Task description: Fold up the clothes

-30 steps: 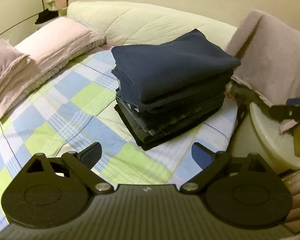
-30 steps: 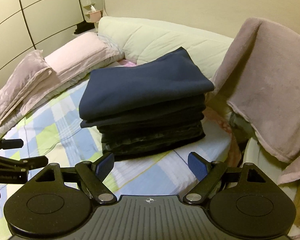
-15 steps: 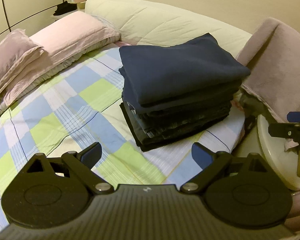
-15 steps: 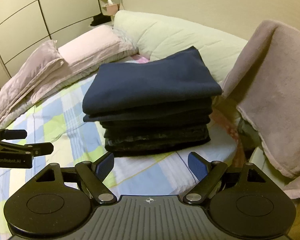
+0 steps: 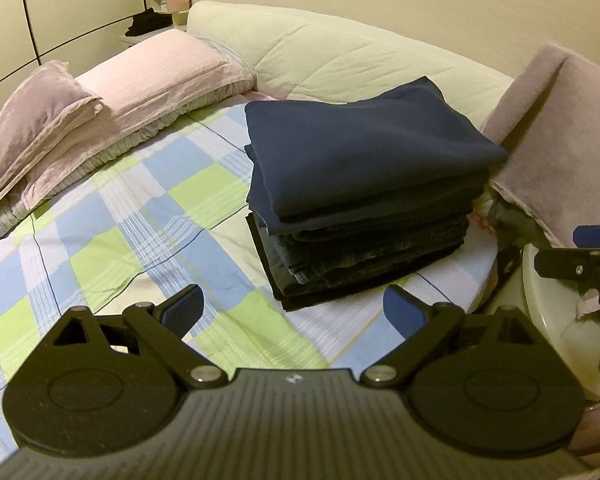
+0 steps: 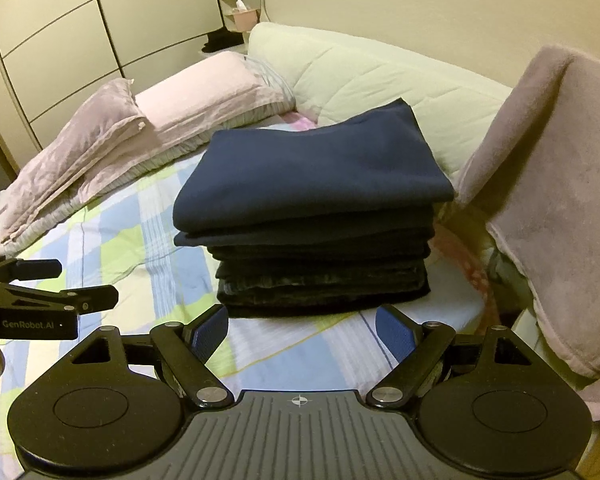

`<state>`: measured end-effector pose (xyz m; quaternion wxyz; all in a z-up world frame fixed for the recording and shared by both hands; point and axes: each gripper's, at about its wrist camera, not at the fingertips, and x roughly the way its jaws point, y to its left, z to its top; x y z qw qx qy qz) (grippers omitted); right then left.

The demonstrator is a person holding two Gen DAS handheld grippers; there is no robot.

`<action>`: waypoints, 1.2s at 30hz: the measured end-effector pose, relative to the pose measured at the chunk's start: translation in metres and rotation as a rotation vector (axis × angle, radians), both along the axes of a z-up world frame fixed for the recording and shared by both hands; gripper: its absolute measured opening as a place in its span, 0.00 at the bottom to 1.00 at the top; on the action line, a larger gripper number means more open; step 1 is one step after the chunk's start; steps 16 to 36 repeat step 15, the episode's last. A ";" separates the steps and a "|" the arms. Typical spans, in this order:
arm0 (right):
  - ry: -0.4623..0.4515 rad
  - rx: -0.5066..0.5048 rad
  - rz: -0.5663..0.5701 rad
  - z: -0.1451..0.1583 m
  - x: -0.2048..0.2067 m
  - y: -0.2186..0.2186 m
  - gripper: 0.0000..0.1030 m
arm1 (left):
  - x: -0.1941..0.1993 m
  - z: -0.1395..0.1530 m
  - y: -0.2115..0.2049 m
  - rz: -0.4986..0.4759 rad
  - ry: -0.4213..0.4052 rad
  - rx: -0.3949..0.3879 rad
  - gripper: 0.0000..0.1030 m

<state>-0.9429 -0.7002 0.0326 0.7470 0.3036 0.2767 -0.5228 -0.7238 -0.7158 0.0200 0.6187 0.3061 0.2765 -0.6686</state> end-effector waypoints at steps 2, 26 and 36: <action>0.003 0.000 0.003 0.000 -0.001 0.000 0.81 | -0.001 0.000 0.002 0.000 0.003 -0.004 0.92; 0.010 -0.017 -0.012 0.004 -0.009 0.003 0.81 | -0.015 0.000 0.006 -0.027 -0.004 -0.014 0.92; 0.010 -0.017 -0.012 0.004 -0.009 0.003 0.81 | -0.015 0.000 0.006 -0.027 -0.004 -0.014 0.92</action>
